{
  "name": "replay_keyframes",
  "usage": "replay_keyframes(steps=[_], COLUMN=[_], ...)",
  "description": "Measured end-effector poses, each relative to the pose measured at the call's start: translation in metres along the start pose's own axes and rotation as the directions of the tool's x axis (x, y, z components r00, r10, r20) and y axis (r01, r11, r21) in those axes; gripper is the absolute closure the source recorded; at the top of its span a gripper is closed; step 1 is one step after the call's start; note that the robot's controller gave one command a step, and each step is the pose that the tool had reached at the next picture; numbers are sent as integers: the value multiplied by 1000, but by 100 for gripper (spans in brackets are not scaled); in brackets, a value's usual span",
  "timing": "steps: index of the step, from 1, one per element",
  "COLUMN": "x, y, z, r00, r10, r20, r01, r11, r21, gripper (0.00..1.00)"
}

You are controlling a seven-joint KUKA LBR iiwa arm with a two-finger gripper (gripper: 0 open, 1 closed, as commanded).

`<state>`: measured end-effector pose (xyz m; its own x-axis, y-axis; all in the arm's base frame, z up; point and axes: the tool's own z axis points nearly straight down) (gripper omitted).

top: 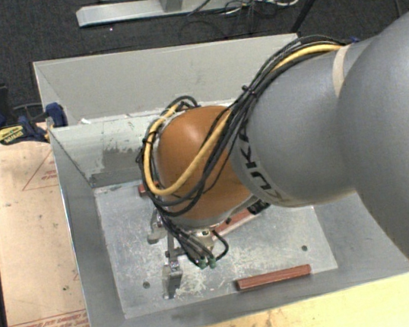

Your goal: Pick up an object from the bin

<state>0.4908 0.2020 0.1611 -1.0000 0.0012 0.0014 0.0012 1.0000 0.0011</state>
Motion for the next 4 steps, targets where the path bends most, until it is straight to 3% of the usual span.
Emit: replay_keyframes(steps=[1, 2, 3, 4], x=[-4, -49, -32, -32], y=[-44, -65, -116, -116], z=[0, 11, 48, 48], r00=[997, 982, 939, 939], r10=[-75, -190, -344, -344], r20=[0, 4, 1, 1], r01=[75, 190, 344, 344], r11=[997, 982, 939, 939], r21=[0, 2, 0, 0], gripper=[0, 0, 100, 0])
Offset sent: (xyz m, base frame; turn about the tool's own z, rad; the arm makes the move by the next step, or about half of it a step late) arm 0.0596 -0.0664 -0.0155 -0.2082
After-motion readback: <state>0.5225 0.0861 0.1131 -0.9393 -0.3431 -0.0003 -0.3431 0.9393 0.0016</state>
